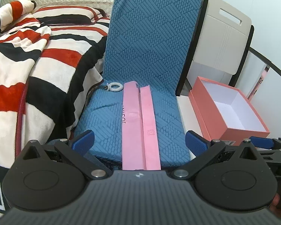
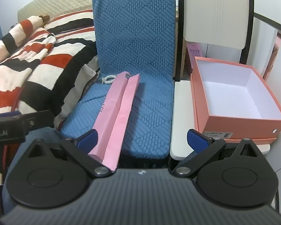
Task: Organize objects
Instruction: 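Approach the flat pink paper bag with both tools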
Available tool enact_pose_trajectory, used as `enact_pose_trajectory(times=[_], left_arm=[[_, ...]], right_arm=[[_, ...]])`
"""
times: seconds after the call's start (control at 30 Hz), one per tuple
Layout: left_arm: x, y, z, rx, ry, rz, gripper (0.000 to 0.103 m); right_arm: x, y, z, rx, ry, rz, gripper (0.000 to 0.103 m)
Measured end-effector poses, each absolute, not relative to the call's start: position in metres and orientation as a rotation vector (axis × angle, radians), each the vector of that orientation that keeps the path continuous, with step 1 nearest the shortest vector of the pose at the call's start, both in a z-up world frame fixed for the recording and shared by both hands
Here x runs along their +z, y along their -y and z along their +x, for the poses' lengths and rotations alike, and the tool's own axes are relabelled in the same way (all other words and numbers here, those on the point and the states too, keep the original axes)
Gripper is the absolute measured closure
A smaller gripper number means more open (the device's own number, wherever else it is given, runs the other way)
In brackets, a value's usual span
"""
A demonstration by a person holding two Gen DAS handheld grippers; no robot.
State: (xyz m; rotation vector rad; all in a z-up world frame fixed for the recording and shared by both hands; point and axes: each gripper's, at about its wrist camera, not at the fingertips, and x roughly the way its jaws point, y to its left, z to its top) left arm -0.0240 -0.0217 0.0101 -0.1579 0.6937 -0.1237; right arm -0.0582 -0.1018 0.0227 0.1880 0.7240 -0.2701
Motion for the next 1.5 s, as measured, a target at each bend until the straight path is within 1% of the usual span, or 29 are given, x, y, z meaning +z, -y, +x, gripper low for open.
enact_pose_trajectory(times=[0.67, 0.73, 1.07, 1.5], left_arm=[[-0.009, 0.021, -0.013, -0.157, -0.722, -0.149, 0.0], [-0.011, 0.02, -0.01, -0.159, -0.727, -0.149, 0.0], [-0.019, 0.017, 0.004, -0.16, -0.737, -0.151, 0.0], [-0.062, 0.015, 0.053, -0.169, -0.738, -0.186, 0.0]], right_arm=[[0.008, 0.102, -0.052, -0.279, -0.73, 0.193, 0.0], [0.005, 0.101, -0.05, -0.282, -0.735, 0.193, 0.005], [-0.001, 0.105, -0.041, -0.279, -0.745, 0.201, 0.005], [-0.032, 0.117, -0.013, -0.296, -0.739, 0.201, 0.008]])
